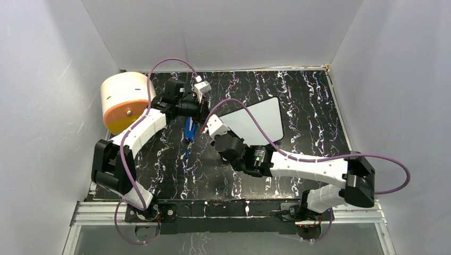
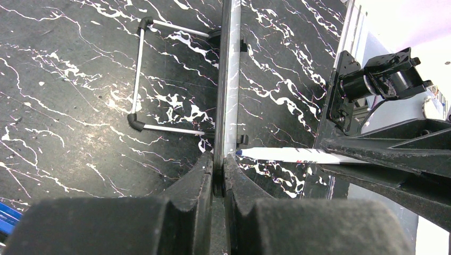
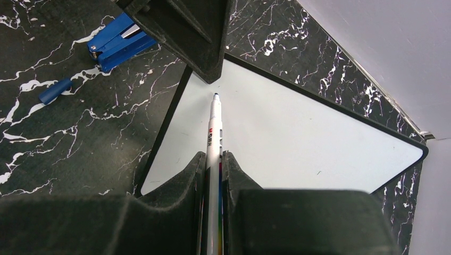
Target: Write a sentence on the whiteboard
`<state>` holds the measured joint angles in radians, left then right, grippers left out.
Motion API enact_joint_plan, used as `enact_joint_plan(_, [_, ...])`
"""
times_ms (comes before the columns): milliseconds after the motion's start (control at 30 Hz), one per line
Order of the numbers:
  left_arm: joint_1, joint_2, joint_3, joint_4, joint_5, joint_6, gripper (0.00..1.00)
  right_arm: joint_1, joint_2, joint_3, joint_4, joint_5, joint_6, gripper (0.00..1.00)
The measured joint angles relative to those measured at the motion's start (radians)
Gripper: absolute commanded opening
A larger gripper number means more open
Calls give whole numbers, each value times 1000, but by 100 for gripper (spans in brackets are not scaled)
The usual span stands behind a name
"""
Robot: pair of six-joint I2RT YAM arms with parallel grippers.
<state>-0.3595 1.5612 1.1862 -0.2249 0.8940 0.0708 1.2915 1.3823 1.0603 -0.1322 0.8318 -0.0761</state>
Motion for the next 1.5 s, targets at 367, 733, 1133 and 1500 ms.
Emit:
enact_joint_plan(367, [0,0,0,0,0,0,0,0,1,0,6,5,-2,0])
enact_joint_plan(733, [0,0,0,0,0,0,0,0,12,0,24,8,-6,0])
enact_joint_plan(1133, [-1,0,0,0,1,0,0,0,13,0,28,13,-6,0])
enact_joint_plan(1500, [-1,0,0,0,3,0,0,0,27,0,30,26,-6,0])
